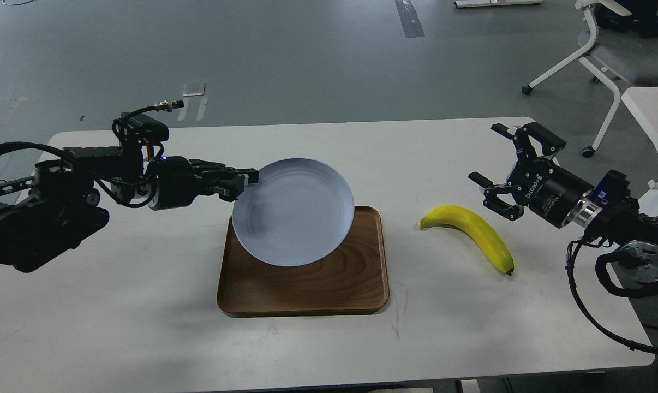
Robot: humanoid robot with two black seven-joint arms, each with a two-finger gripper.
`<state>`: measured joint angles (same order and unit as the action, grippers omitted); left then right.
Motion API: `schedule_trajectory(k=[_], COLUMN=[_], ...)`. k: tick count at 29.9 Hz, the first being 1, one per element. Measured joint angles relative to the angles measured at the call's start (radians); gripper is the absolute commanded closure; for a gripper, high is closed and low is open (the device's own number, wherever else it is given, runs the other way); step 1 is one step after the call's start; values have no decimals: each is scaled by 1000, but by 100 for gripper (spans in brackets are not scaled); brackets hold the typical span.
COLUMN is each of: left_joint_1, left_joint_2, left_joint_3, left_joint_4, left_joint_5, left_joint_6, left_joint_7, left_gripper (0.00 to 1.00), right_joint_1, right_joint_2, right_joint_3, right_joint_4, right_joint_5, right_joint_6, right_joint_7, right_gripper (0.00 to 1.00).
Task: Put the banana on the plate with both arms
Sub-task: 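Carry the plate with the left gripper over the wooden tray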
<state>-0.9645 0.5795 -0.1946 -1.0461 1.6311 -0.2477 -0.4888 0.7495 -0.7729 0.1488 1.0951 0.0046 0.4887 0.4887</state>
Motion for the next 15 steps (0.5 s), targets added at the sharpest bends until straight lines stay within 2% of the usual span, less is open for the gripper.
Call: schedule_trajectory(k=[5,15], left_joint_1=[-3,11], left_joint_2=[-131,-251], left_joint_3=[56,142], left_joint_4=[118,268], left_joint_5=[1,3], left_joint_6=[-3,1], left_joint_7=[0,0], left_gripper=[100,100], right_joint_1=[-1,-10], right_joint_2=[-5,-25], right_joint_3=[0,2], right_joint_4=[0,2], right_joint_5=[0,0], right_joint_6=[0,0], right_joint_7=[0,0], right_gripper=[0,0])
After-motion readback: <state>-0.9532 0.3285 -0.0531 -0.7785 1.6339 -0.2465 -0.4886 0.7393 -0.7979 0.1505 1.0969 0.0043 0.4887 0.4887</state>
